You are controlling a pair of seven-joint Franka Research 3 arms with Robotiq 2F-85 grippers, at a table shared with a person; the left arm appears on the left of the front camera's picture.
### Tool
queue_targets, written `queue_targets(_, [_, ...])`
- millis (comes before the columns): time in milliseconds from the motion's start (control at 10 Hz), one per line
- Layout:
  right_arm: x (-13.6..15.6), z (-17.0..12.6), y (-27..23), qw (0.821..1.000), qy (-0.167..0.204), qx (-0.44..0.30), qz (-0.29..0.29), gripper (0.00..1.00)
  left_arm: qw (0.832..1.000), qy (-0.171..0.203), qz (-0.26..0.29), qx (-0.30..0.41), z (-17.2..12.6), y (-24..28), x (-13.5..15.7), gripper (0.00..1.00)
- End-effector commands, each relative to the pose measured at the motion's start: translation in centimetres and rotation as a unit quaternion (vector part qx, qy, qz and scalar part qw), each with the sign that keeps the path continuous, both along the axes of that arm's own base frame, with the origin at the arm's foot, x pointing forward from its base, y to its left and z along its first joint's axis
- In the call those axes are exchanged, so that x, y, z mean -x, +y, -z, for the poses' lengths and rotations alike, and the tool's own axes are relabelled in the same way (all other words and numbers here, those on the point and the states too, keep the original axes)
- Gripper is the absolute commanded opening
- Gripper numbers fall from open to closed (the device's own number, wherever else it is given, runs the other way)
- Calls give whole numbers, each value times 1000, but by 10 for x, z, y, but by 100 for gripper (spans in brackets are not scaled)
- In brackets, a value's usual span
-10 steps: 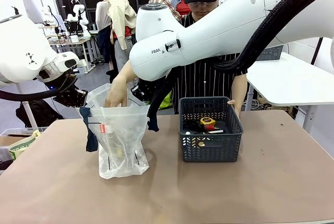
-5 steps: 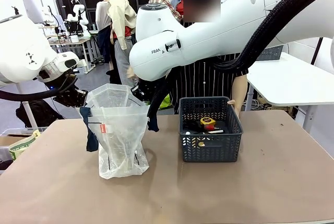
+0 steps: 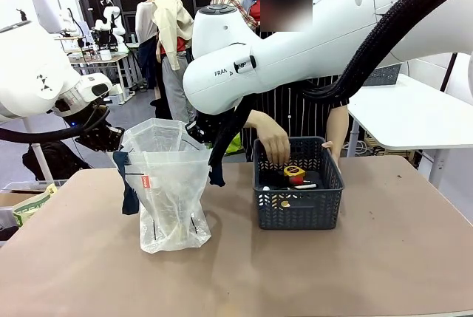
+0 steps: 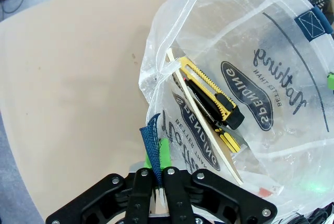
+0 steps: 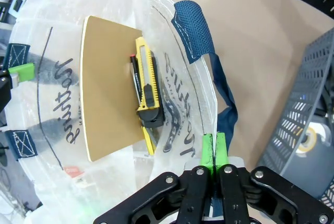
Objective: Transfer purchased items from the store into the shopping bag.
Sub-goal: Move the Reusable shopping bag to the right side of the table.
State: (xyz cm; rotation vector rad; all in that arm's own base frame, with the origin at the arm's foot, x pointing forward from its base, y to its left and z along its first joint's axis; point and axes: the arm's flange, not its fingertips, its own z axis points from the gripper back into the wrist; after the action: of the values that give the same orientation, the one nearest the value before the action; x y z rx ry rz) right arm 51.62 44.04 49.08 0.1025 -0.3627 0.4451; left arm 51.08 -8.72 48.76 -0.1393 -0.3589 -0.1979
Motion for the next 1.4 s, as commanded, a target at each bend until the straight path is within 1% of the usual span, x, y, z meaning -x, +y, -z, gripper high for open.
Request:
queue_targets(0, [0,-1,0,1000,-1,-1,10,0,1000,-1,-9,-5,-2,2,3,0])
queue_targets(1300, [0,-1,0,1000,-1,-1,10,0,1000,-1,-9,-5,-2,2,3,0])
